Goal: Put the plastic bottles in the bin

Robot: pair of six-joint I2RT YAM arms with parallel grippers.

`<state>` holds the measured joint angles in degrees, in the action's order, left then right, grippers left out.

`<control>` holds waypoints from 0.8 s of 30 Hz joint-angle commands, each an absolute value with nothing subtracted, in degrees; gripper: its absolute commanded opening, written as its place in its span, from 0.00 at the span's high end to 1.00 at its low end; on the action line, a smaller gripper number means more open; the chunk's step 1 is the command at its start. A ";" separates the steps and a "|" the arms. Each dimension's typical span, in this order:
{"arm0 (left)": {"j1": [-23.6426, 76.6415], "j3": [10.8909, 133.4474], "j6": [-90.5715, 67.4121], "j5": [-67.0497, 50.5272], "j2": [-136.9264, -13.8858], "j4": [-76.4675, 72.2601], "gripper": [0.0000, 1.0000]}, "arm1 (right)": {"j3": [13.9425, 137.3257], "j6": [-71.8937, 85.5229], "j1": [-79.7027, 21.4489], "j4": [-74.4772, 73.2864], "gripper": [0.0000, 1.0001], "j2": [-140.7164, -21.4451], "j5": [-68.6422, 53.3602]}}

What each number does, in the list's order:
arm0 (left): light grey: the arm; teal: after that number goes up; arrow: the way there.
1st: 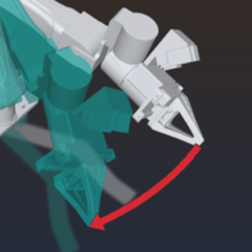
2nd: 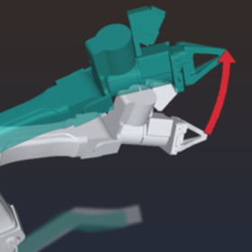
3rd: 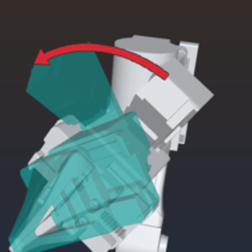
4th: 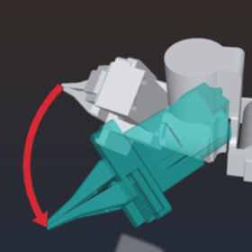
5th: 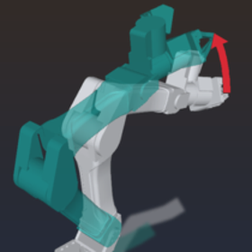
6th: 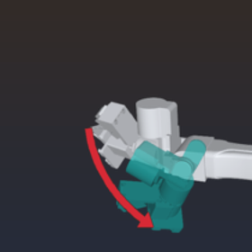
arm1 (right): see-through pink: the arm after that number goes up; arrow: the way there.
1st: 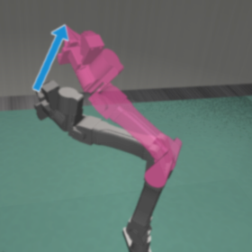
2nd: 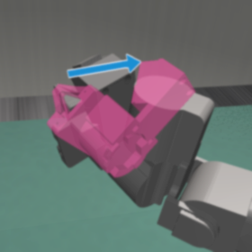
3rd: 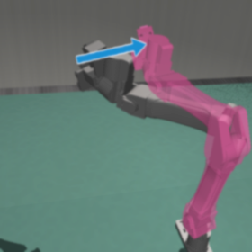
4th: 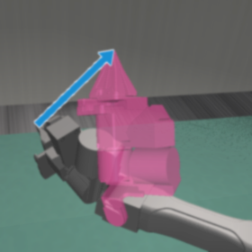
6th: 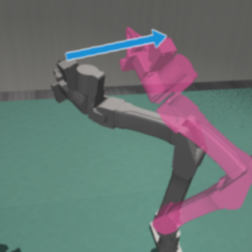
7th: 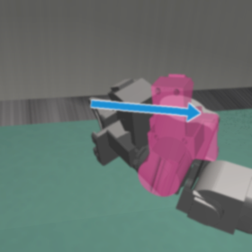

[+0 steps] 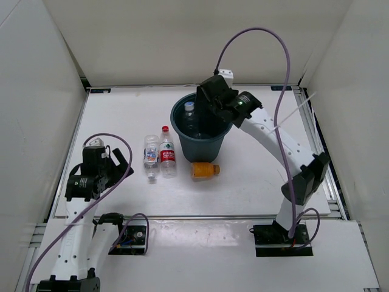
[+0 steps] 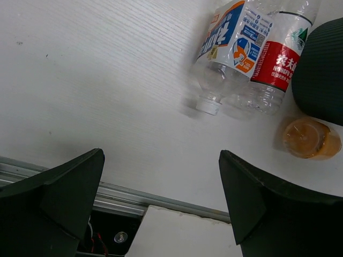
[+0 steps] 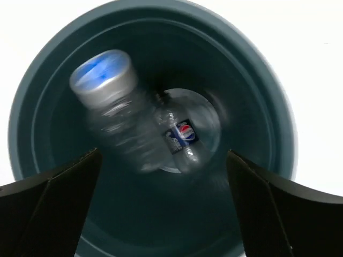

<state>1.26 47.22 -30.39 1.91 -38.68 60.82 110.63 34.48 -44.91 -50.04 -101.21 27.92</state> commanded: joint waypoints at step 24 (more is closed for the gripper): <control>10.61 53.25 -32.27 -7.39 -73.28 29.98 0.00 | 82.00 32.09 -48.69 -49.66 0.00 -56.43 20.04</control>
